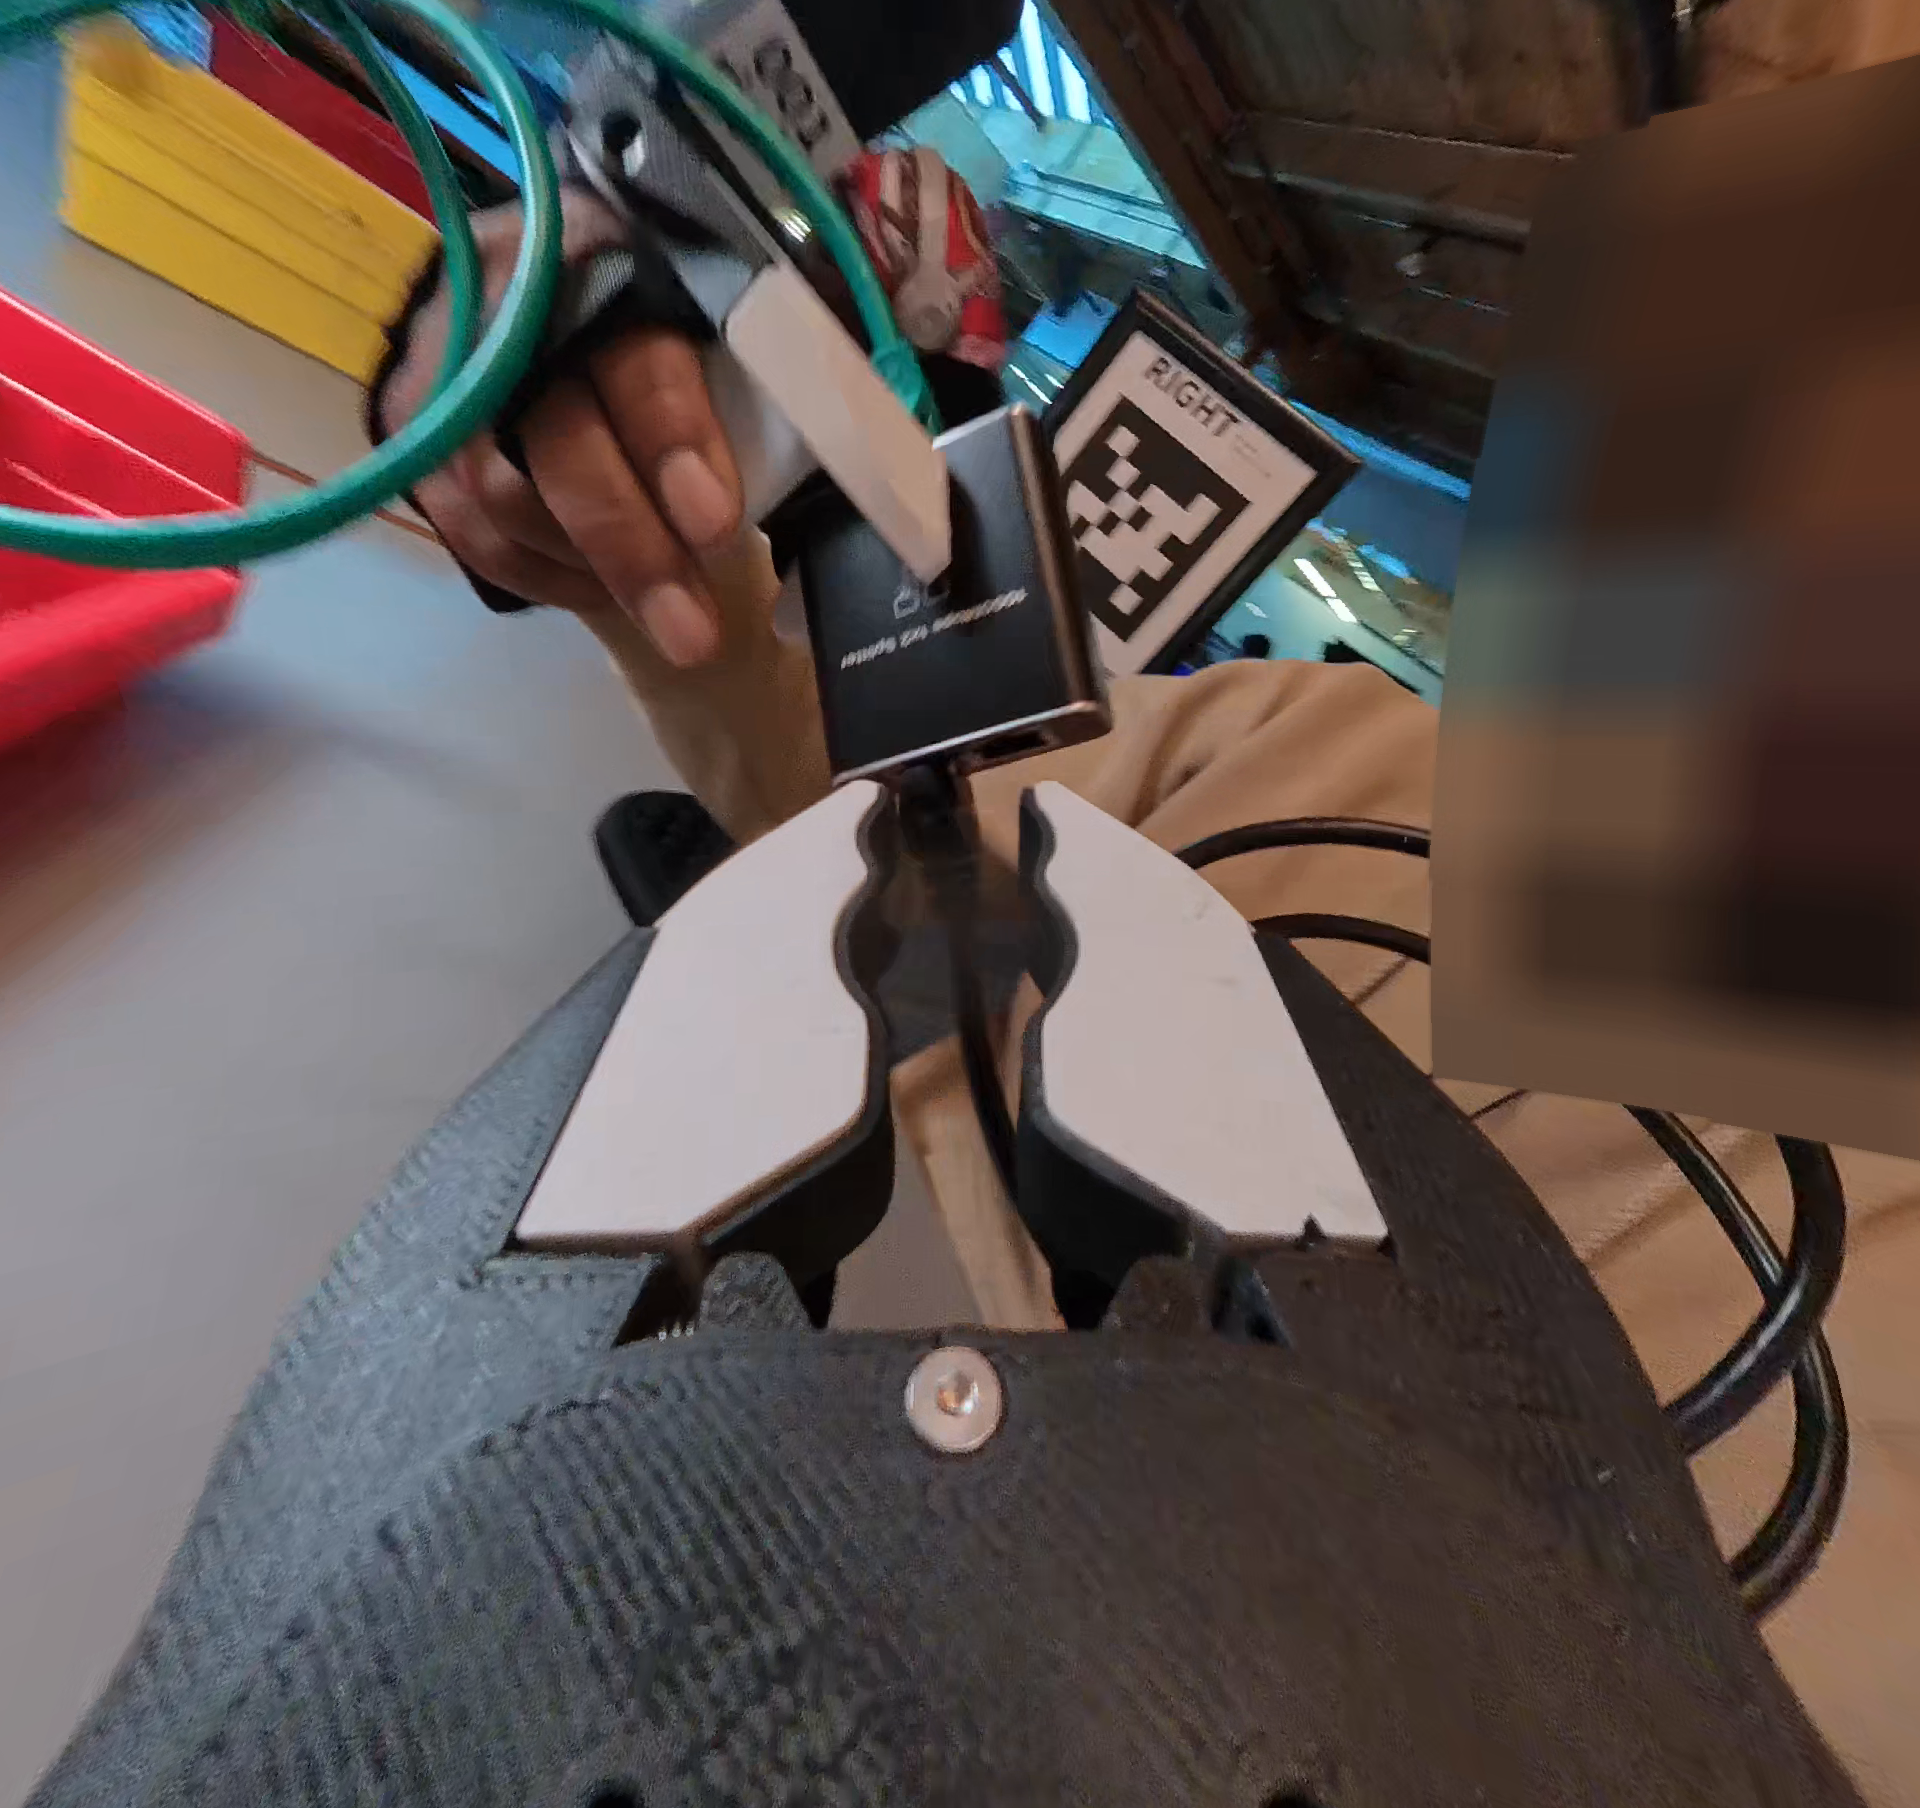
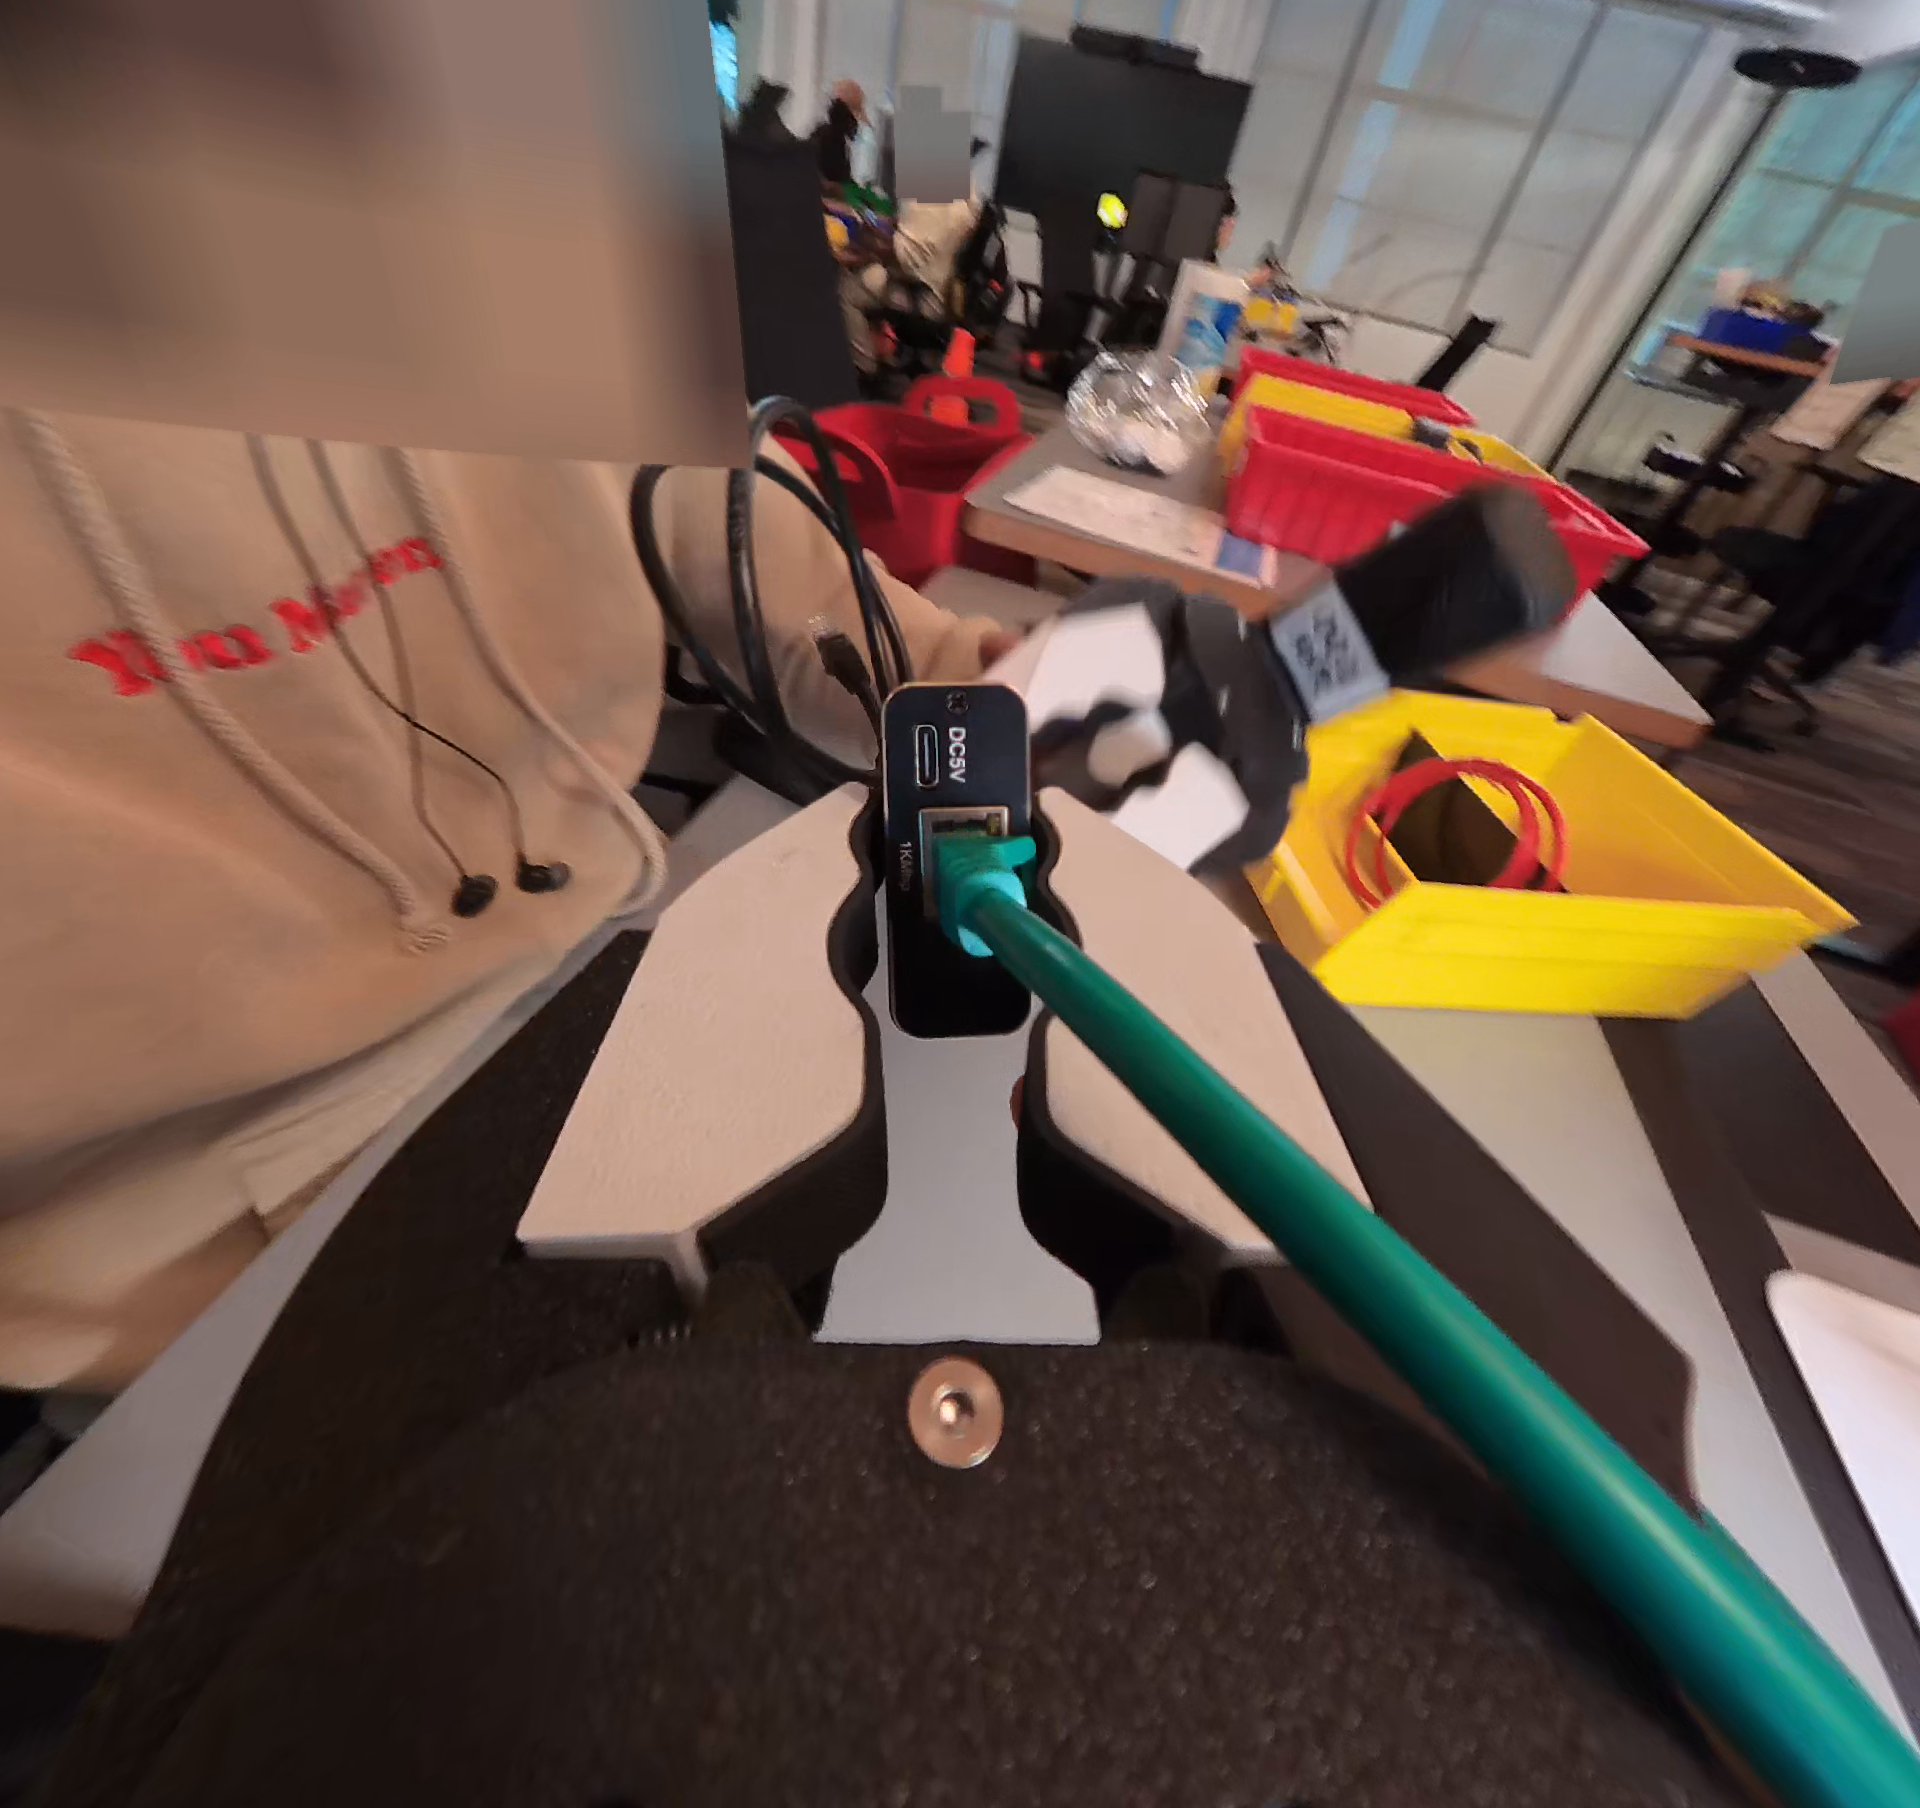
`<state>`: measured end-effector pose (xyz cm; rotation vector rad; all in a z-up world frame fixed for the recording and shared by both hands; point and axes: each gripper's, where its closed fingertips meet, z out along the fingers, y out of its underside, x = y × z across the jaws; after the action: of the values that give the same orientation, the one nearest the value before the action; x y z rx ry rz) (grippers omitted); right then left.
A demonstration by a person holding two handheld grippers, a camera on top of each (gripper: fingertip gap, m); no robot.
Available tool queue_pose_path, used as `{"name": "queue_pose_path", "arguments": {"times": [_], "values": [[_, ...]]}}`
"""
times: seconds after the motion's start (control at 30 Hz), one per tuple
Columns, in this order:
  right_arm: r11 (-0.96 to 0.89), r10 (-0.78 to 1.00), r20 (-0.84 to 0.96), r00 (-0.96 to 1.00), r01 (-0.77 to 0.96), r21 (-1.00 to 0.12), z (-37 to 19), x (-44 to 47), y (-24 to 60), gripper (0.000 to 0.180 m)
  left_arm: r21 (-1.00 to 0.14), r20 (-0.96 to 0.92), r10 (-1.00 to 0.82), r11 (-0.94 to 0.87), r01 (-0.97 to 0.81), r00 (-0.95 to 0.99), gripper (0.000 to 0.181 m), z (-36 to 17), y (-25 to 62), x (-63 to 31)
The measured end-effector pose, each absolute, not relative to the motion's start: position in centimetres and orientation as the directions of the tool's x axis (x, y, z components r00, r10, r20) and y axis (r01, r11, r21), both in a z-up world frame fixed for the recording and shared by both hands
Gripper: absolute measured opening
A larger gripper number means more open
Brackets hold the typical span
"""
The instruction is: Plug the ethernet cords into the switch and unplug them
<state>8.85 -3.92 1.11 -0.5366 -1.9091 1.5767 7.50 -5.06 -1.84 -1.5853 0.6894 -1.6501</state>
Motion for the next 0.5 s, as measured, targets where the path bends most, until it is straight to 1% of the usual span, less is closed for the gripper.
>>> {"name": "queue_pose_path", "arguments": {"times": [0.03, 0.13, 0.2, 0.23, 0.3, 0.37, 0.43, 0.5], "values": [[0.219, 0.658, 0.189, -0.729, -0.054, -0.974, 1.0, 8.7, -3.7, 0.024, -0.817, 0.569, -0.819, -0.553, 0.161, 0.077, 0.027, -1.3, -4.6, 6.5], [0.226, 0.681, 0.188, -0.708, -0.042, -0.973, 0.6, 8.6, -3.1, 0.025, -0.885, 0.464, -0.832, -0.416, 0.211, 0.305, 0.031, 0.2, -2.7, 2.0], [0.225, 0.689, 0.181, -0.702, -0.030, -0.974, 0.4, 8.6, -2.7, 0.025, -0.933, 0.360, -0.775, -0.305, 0.191, 0.519, 0.032, 0.9, -1.3, -2.3], [0.224, 0.693, 0.179, -0.698, -0.027, -0.974, 0.3, 8.6, -2.5, 0.025, -0.954, 0.295, -0.719, -0.253, 0.158, 0.629, 0.032, 1.1, -0.8, -4.8], [0.218, 0.701, 0.175, -0.691, -0.025, -0.976, 0.3, 8.6, -2.1, 0.025, -0.983, 0.148, -0.548, -0.172, 0.062, 0.824, 0.032, 1.4, -0.1, -10.5], [0.211, 0.712, 0.169, -0.682, -0.022, -0.977, 0.3, 8.6, -1.6, 0.025, -0.988, 0.011, -0.338, -0.150, -0.043, 0.941, 0.033, 1.5, -0.3, -16.4], [0.206, 0.722, 0.161, -0.673, -0.013, -0.978, 0.1, 8.4, -1.1, 0.025, -0.975, -0.103, -0.139, -0.183, -0.127, 0.985, 0.031, 0.8, -0.9, -21.9], [0.209, 0.729, 0.159, -0.665, -0.004, -0.978, -0.2, 8.1, -0.8, 0.025, -0.953, -0.159, -0.021, -0.257, -0.159, 0.987, 0.032, -0.8, -1.4, -26.0]]}}
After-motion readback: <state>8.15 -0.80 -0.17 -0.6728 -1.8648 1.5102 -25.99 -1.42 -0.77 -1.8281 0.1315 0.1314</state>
